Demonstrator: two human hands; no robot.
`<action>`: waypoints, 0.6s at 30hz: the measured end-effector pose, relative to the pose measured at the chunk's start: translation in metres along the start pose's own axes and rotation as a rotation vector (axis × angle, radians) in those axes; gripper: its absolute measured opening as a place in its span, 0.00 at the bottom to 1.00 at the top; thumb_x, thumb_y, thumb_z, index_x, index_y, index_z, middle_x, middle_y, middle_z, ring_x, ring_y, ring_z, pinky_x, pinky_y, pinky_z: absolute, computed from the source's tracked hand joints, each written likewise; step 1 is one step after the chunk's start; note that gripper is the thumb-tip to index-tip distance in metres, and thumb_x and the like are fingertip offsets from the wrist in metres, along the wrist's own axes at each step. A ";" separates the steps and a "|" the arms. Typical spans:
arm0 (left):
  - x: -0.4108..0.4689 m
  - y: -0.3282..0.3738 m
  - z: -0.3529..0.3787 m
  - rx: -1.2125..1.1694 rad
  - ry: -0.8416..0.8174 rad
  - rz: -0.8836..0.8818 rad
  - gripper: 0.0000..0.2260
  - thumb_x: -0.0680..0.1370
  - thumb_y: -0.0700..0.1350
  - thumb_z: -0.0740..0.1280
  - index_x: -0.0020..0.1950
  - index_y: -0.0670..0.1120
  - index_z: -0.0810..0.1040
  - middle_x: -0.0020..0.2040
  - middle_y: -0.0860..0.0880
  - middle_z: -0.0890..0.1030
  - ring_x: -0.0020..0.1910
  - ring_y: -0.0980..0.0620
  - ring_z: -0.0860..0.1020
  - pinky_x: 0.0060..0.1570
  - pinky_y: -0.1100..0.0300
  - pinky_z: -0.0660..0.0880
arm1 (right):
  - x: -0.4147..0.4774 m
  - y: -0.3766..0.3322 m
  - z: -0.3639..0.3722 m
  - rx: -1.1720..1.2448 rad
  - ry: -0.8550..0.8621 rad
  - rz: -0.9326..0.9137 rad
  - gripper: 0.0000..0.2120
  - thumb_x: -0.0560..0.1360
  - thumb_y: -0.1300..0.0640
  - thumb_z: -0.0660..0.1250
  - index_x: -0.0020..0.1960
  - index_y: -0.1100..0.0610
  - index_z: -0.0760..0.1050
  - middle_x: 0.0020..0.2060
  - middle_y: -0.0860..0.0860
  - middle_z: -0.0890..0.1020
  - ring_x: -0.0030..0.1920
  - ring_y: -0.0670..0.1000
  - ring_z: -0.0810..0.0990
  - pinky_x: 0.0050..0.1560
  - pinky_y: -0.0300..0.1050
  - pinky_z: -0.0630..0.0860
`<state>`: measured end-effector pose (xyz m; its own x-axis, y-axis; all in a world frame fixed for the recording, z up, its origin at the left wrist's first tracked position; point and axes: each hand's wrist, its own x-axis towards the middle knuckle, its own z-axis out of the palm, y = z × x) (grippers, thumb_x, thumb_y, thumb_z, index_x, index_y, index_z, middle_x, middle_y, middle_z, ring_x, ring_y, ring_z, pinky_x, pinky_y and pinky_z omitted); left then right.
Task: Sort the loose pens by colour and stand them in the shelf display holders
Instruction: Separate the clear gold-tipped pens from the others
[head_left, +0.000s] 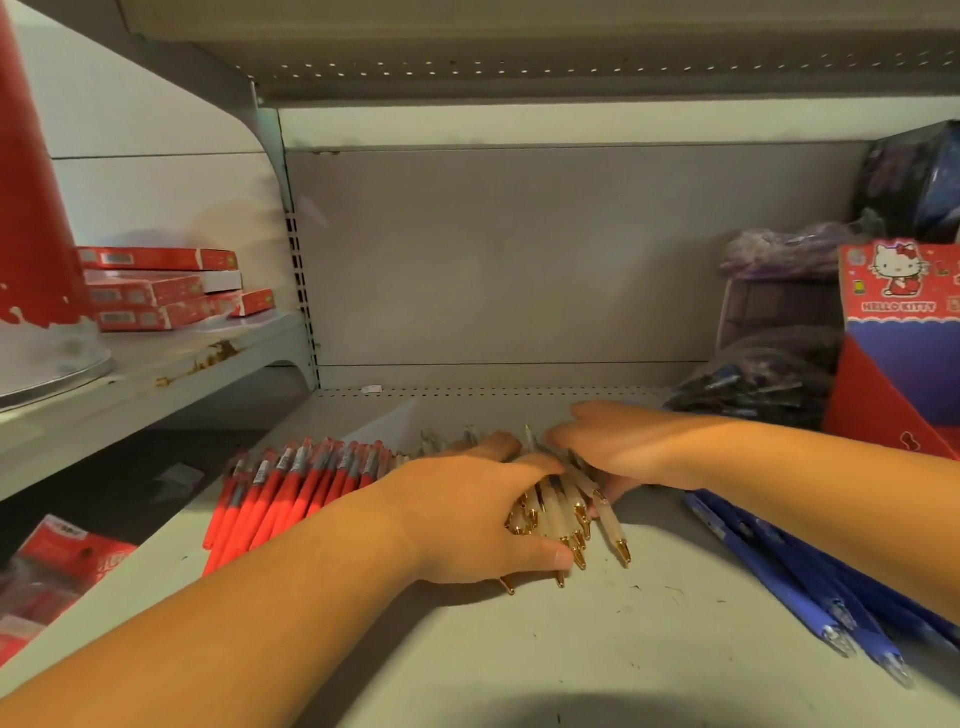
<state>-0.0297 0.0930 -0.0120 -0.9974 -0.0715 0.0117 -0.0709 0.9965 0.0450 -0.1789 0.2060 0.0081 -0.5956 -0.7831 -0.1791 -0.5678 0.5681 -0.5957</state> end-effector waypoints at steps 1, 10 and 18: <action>0.000 0.001 0.000 0.014 -0.003 -0.009 0.33 0.73 0.74 0.57 0.75 0.68 0.51 0.73 0.56 0.65 0.68 0.49 0.70 0.65 0.49 0.71 | -0.005 0.002 -0.007 0.009 -0.027 -0.007 0.09 0.82 0.59 0.59 0.54 0.62 0.75 0.51 0.58 0.81 0.51 0.58 0.83 0.45 0.41 0.82; 0.001 0.002 0.000 -0.002 -0.050 -0.052 0.35 0.72 0.76 0.55 0.76 0.66 0.54 0.76 0.55 0.61 0.72 0.49 0.66 0.68 0.48 0.68 | -0.018 0.031 -0.009 -0.063 0.016 0.034 0.06 0.81 0.56 0.64 0.56 0.53 0.77 0.46 0.52 0.83 0.41 0.47 0.85 0.36 0.34 0.80; 0.001 -0.008 -0.017 -0.236 0.086 -0.065 0.22 0.79 0.67 0.53 0.70 0.62 0.66 0.61 0.58 0.72 0.57 0.60 0.72 0.58 0.59 0.72 | -0.009 0.033 0.002 -0.241 -0.022 -0.143 0.10 0.80 0.45 0.61 0.48 0.48 0.78 0.36 0.47 0.85 0.33 0.43 0.84 0.37 0.40 0.78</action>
<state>-0.0302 0.0845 0.0046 -0.9853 -0.1482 0.0853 -0.1191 0.9526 0.2800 -0.1911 0.2310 -0.0113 -0.4890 -0.8633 -0.1250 -0.7652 0.4934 -0.4135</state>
